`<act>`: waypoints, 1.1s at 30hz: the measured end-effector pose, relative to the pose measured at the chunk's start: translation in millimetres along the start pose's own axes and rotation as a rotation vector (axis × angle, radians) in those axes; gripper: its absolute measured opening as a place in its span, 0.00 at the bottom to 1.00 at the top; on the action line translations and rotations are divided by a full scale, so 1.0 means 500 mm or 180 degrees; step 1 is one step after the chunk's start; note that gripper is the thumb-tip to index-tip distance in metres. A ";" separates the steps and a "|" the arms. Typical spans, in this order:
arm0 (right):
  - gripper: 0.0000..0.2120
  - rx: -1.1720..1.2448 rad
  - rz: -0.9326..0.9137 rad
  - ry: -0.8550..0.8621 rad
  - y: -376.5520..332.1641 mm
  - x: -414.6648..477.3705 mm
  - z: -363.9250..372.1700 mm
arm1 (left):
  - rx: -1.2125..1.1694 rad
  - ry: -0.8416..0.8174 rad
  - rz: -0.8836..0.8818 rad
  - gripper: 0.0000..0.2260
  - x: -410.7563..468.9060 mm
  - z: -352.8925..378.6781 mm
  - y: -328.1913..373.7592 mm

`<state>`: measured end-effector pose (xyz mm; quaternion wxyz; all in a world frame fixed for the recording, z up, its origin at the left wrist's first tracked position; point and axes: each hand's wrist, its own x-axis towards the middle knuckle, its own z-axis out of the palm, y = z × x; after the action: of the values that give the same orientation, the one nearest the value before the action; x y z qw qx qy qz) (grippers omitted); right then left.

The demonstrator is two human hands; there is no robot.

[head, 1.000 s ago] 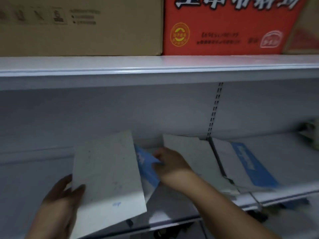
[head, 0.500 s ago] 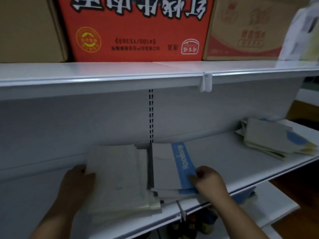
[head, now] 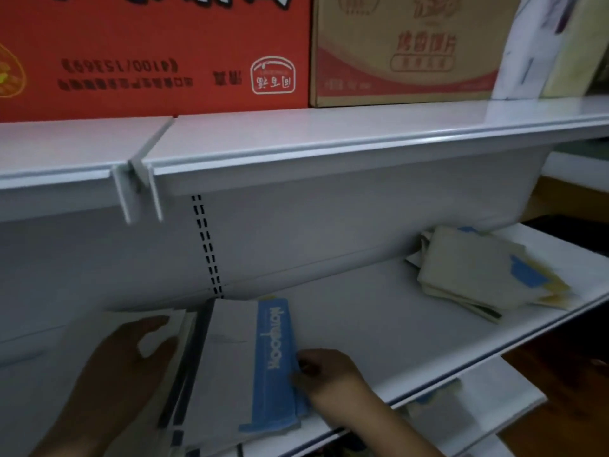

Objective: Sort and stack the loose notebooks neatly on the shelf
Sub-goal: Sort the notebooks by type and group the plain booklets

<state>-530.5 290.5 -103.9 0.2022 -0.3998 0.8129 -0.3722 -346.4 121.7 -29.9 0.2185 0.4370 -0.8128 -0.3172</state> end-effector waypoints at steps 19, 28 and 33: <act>0.13 -0.0608 0.0844 0.2616 0.361 -0.021 -0.535 | -0.0661 -0.1771 0.0534 0.29 0.061 0.549 0.452; 0.21 -0.0785 0.0851 0.1551 0.539 0.039 -0.658 | -0.0686 -0.0941 -0.0163 0.25 0.053 0.763 0.566; 0.14 -0.0672 0.1083 0.1066 0.526 0.052 -0.737 | -0.0123 -0.0648 0.0002 0.20 0.047 0.767 0.588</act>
<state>-908.4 539.0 -69.8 0.0816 -0.2091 0.9249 -0.3069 -769.5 348.7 -90.1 0.1432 0.3979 -0.8247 -0.3756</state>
